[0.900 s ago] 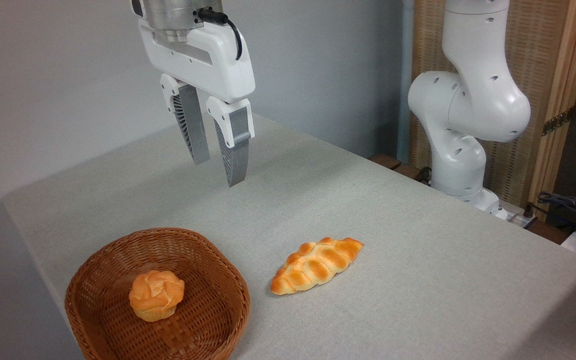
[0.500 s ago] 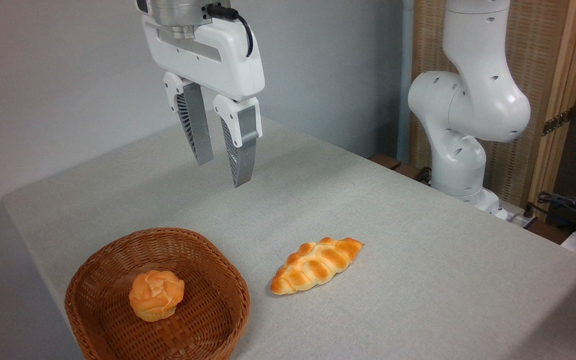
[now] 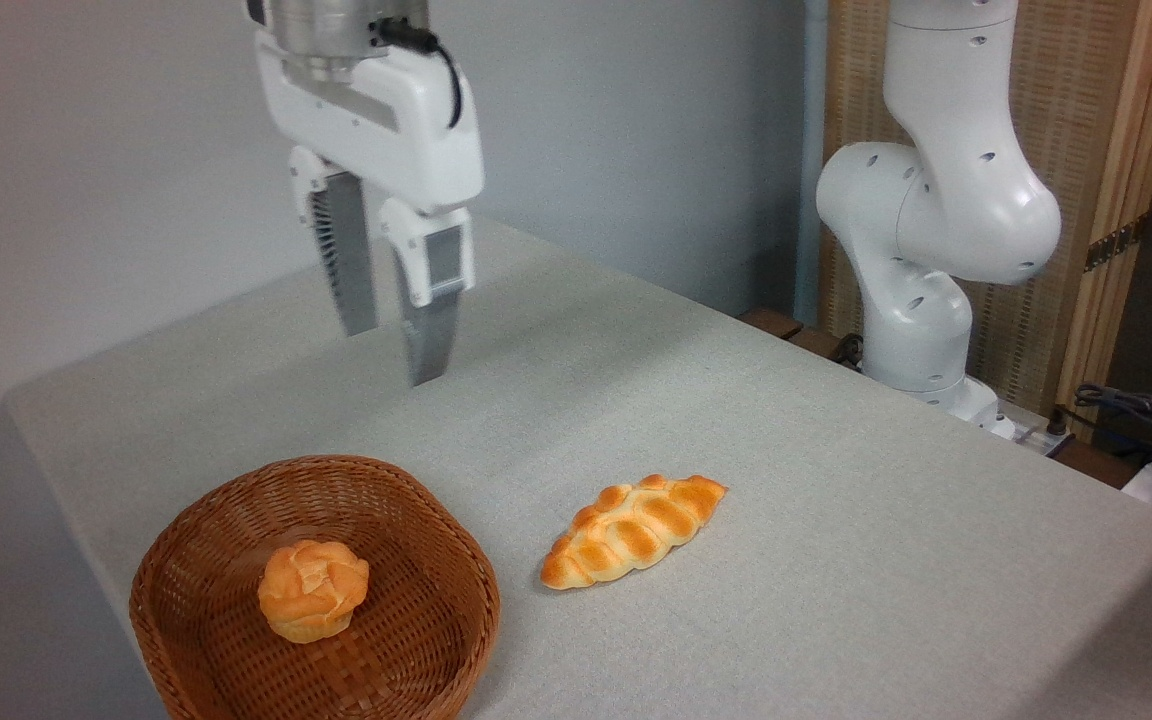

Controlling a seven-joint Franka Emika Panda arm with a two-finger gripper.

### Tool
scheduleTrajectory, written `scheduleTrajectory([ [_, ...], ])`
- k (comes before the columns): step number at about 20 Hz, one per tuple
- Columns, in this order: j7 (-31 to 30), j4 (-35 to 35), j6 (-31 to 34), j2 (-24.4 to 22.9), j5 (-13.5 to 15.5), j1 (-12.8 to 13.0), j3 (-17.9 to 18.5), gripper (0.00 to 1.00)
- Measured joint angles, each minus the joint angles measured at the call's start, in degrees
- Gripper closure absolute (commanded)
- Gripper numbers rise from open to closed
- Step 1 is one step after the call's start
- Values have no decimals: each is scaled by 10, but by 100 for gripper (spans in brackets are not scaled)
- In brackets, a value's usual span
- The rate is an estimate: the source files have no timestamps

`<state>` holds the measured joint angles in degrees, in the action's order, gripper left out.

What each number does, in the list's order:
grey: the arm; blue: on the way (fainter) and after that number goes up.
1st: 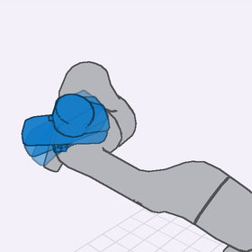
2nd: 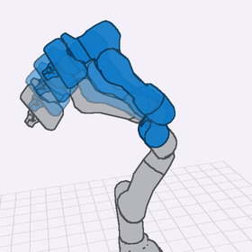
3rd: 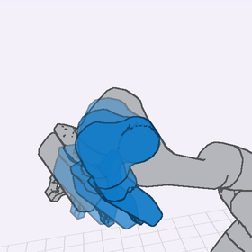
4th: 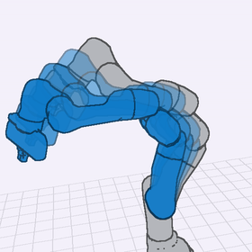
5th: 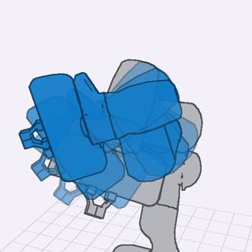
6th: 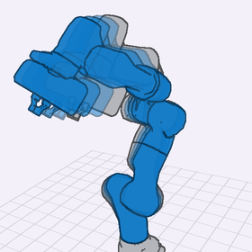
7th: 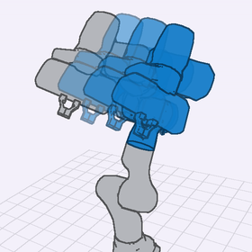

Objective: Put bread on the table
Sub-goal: 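Move the open gripper over the round bun in the wicker basket, then lower the gripper onto the round bun and close on it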

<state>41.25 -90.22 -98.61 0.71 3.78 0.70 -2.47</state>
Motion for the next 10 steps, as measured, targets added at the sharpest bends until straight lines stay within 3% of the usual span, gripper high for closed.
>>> scheduleTrajectory([
  [6,0,-23,-174,81,12,22,-18,0],
  [10,0,-37,-216,127,12,28,-34,0],
])
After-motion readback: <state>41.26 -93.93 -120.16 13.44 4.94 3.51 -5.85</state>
